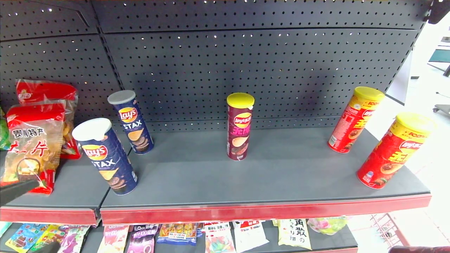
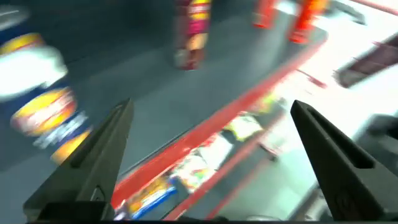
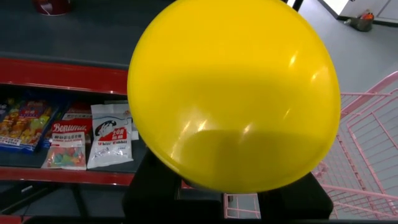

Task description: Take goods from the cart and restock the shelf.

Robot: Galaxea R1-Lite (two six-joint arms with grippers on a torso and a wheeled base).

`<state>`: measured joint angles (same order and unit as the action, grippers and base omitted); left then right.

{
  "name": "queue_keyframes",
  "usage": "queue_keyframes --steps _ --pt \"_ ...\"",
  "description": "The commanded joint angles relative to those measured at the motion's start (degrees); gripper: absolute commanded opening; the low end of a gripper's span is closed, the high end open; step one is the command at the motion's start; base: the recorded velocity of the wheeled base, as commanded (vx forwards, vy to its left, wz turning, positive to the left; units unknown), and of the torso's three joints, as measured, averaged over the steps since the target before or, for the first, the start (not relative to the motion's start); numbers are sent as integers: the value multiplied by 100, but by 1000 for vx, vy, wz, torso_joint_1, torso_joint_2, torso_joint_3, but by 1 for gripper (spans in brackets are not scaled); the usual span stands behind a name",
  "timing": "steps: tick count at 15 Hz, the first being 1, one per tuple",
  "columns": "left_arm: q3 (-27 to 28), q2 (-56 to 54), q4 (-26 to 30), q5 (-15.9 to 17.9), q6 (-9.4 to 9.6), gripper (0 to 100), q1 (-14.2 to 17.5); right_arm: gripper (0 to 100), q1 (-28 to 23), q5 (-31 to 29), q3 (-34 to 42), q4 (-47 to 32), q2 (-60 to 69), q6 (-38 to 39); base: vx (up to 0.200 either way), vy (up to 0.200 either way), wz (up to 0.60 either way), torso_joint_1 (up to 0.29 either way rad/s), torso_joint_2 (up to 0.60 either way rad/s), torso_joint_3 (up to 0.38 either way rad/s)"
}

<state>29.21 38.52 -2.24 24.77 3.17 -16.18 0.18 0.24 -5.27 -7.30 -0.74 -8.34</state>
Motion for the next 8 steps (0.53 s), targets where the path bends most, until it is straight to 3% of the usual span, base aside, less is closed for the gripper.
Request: queue_keyframes --steps 1,3,4,5,8 --pt "278 1421 -479 124 105 100 -650 0 -1 2 -1 1 -5 -1 0 0 0 0 0 0" --pt "278 2256 -1270 116 325 100 -773 0 -1 2 -1 1 4 8 0 0 0 0 0 0" --pt "331 2863 -1797 80 606 100 -905 0 -1 2 -1 1 4 -1 0 0 0 0 0 0" --pt "384 3047 -1885 72 676 100 -958 0 -1 2 -1 1 13 8 0 0 0 0 0 0" --pt "1192 4295 -1955 -631 773 100 -1239 0 -1 -7 -1 1 22 -1 0 0 0 0 0 0"
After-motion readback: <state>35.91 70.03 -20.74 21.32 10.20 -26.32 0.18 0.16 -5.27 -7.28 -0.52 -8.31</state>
